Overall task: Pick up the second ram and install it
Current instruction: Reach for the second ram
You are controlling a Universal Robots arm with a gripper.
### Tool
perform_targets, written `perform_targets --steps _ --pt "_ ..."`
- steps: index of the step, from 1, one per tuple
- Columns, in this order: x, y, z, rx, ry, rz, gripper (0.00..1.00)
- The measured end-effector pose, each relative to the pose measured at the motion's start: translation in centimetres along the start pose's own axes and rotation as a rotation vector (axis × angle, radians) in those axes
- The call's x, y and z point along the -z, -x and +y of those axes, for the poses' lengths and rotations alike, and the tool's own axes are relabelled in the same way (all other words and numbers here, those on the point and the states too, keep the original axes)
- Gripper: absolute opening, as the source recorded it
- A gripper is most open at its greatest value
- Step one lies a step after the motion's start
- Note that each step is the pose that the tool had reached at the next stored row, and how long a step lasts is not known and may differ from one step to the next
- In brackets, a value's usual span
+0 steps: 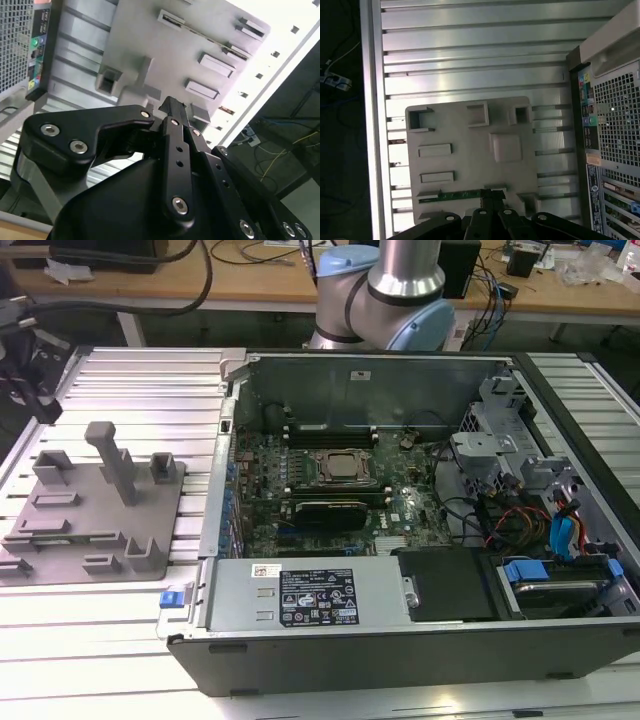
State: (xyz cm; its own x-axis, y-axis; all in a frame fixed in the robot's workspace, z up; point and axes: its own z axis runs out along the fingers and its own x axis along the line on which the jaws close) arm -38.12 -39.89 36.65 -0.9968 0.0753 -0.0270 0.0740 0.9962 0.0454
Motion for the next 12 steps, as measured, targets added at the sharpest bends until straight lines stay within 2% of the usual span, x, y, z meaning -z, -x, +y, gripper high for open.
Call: perform_targets --steps 1,3,6,12 --pt "-0.14 -0.66 -0.06 0.000 0.0000 0.0001 0.08" --pt "-0.25 -1.16 -0.10 0.000 0.0000 0.0001 0.08" --pt "-0.60 -2.47 -0.21 0.000 -0.0001 0.0001 0.08" --pt "-1.15 -3.95 -0.35 0.000 0.0000 0.0000 0.08"
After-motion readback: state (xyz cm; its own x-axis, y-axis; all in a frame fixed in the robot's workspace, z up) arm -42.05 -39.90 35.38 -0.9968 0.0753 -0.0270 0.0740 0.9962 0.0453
